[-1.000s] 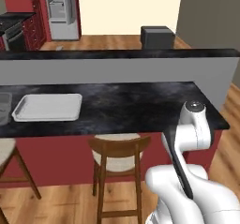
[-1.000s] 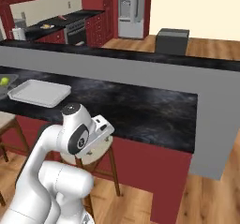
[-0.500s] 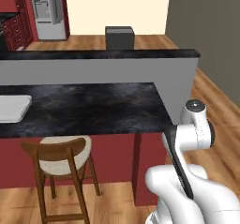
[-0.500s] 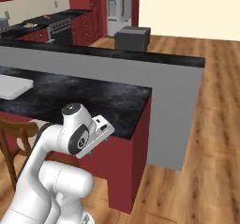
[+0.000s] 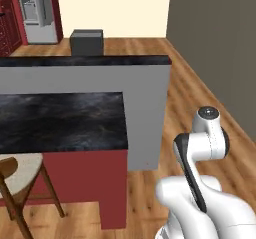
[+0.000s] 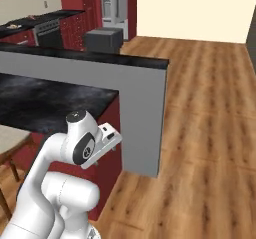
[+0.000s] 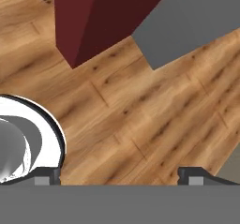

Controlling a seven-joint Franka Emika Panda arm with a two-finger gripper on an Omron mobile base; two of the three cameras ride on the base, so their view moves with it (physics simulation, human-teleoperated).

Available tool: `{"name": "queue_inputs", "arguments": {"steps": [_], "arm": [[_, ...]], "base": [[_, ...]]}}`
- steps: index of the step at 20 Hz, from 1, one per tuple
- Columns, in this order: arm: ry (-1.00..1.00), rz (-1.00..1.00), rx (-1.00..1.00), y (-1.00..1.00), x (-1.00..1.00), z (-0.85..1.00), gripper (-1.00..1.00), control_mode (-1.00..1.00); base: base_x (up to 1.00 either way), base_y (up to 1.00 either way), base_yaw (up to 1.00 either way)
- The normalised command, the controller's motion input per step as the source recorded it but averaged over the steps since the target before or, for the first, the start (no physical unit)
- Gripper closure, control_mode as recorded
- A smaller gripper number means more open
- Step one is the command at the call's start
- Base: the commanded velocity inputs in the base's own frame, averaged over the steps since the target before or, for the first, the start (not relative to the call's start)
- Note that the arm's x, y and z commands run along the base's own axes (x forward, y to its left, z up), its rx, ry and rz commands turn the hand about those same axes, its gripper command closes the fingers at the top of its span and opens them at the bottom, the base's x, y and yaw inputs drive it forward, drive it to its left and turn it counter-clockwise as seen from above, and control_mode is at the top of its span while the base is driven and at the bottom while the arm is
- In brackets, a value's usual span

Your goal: Place the cold items (pear and squash) from the fridge in one tupperware on the dining counter. Place the warm items (kebab skewer and hot dog) in the stove area in another tupperware.

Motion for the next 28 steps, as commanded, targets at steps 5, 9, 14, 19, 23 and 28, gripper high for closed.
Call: {"name": "queue_inputs", "arguments": {"steps": [5,9,14,19,23,28], "arm": [[0.0,0.0,0.0,0.0,0.0,0.0,-1.0,1.0],[0.0,0.0,0.0,0.0,0.0,0.0,-1.0,1.0],[0.0,0.0,0.0,0.0,0.0,0.0,-1.0,1.0],[0.0,0.0,0.0,0.0,0.0,0.0,-1.0,1.0],[0.0,0.0,0.0,0.0,0.0,0.0,-1.0,1.0],[0.0,0.0,0.0,0.0,0.0,0.0,-1.0,1.0]], "base": [[0.57,-1.0,0.09],[0.6,-1.0,0.12],[0.53,-1.0,0.14],[0.48,-1.0,0.2],[0.4,-0.98,0.33],[0.49,-0.73,0.49]]}}
